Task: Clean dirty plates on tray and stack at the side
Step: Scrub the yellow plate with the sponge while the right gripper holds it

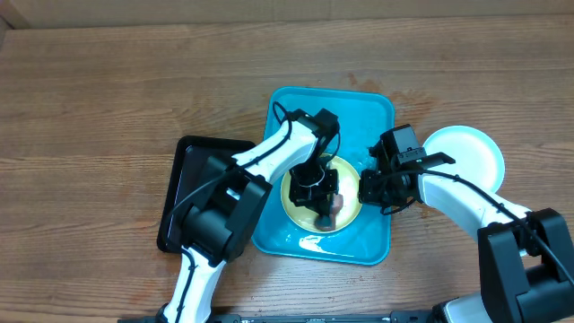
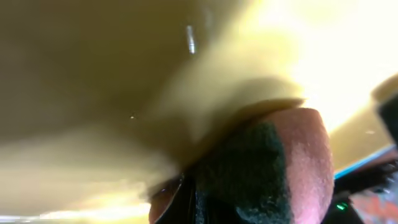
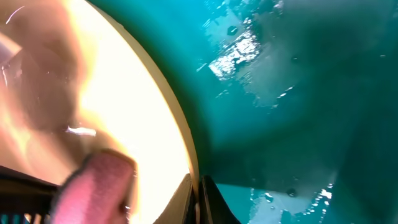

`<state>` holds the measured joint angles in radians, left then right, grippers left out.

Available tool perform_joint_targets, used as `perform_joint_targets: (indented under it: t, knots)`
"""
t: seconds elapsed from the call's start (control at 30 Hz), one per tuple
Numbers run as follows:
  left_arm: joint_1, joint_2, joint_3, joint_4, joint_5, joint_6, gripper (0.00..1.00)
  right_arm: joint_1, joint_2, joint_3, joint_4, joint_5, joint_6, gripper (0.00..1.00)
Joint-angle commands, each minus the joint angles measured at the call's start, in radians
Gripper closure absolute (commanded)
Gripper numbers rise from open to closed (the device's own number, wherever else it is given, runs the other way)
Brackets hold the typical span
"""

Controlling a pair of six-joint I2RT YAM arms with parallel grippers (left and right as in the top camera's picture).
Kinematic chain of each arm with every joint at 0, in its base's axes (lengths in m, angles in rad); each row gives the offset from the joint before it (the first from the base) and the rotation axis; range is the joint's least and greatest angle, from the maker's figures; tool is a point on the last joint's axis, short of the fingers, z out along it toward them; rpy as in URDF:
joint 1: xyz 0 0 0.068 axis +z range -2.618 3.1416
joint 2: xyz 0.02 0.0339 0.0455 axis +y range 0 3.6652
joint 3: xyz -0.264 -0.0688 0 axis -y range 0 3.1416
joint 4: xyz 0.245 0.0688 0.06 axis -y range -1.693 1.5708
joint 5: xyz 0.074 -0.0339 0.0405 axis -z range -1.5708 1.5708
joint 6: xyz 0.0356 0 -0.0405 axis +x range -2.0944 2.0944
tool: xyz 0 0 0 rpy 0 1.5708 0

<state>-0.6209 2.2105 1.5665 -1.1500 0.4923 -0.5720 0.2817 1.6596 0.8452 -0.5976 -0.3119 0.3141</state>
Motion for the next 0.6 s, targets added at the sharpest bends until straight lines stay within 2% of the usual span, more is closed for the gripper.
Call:
perform_joint_targets:
  t: [0.0,0.07,0.17,0.33,0.57]
  knots:
    - [0.064,0.016,-0.032,-0.051,-0.43,-0.016,0.96,-0.014,0.002,0.003,0.006,0.041,-0.005,0.96]
    - [0.084,-0.008,-0.032,-0.081,-0.538,-0.058,0.96,-0.014,0.002,0.003,0.005,0.041,-0.005,0.96]
    - [0.113,-0.064,-0.032,-0.1,-0.603,-0.087,0.95,-0.014,0.002,0.003,0.005,0.041,-0.005,0.96]
    - [0.151,-0.212,-0.032,-0.091,-0.582,-0.098,0.95,-0.014,0.002,0.003,0.001,0.041,-0.005,0.96]
    - [0.212,-0.479,-0.032,-0.119,-0.492,-0.013,0.96,-0.014,0.002,0.003,-0.023,0.041,-0.005,0.96]
